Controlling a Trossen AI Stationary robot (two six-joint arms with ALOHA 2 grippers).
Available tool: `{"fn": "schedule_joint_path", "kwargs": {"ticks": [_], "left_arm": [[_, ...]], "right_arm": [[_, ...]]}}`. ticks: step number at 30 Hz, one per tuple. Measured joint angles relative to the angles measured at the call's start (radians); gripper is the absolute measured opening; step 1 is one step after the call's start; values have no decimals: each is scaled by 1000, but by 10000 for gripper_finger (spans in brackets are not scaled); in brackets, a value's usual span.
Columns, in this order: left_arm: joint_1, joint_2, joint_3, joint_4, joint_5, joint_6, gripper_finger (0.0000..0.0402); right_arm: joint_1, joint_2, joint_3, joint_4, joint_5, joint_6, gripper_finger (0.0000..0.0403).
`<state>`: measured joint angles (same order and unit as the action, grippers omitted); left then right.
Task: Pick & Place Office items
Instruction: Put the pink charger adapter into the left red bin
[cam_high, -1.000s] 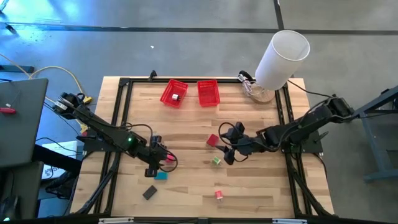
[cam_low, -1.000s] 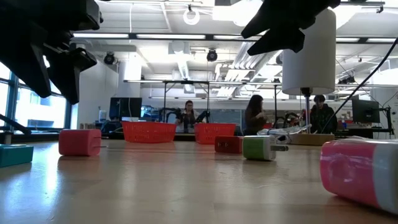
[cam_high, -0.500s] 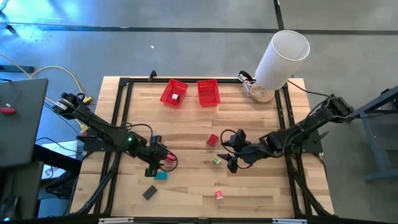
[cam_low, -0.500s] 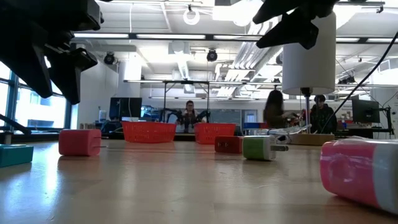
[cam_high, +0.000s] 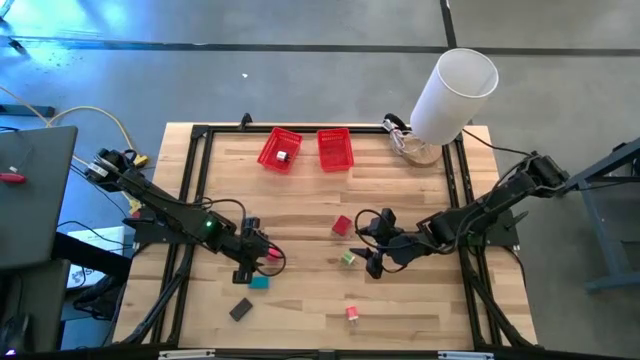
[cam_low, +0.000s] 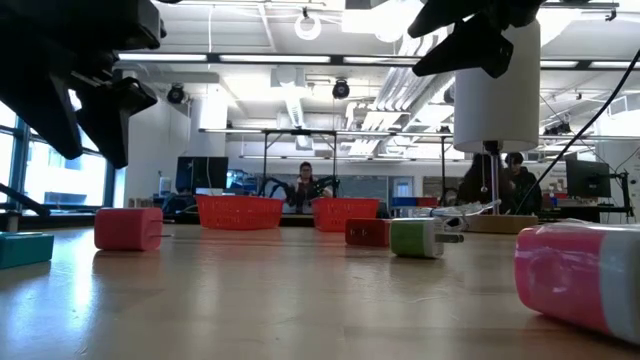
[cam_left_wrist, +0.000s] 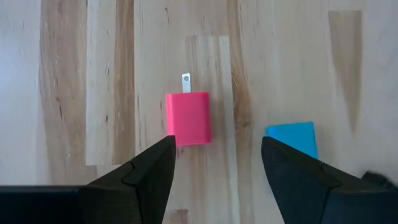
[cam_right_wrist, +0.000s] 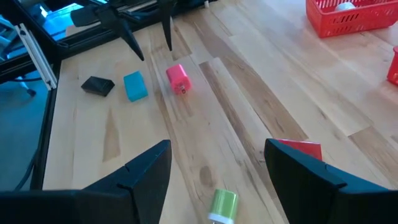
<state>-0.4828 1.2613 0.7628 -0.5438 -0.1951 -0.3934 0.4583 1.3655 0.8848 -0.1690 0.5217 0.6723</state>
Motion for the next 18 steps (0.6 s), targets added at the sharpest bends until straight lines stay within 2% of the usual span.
{"fn": "schedule_joint_path", "kwargs": {"ticks": [7, 11, 18], "left_arm": [[0, 0, 0, -9, -2, 37, 230], [9, 5, 0, 7, -39, 18, 230], [9, 95, 1, 56, -47, 0, 230]], "right_arm": [[0, 0, 0, 0, 3, -14, 247], [0, 0, 0, 0, 3, -14, 247], [0, 0, 0, 7, 3, -14, 247]]}}
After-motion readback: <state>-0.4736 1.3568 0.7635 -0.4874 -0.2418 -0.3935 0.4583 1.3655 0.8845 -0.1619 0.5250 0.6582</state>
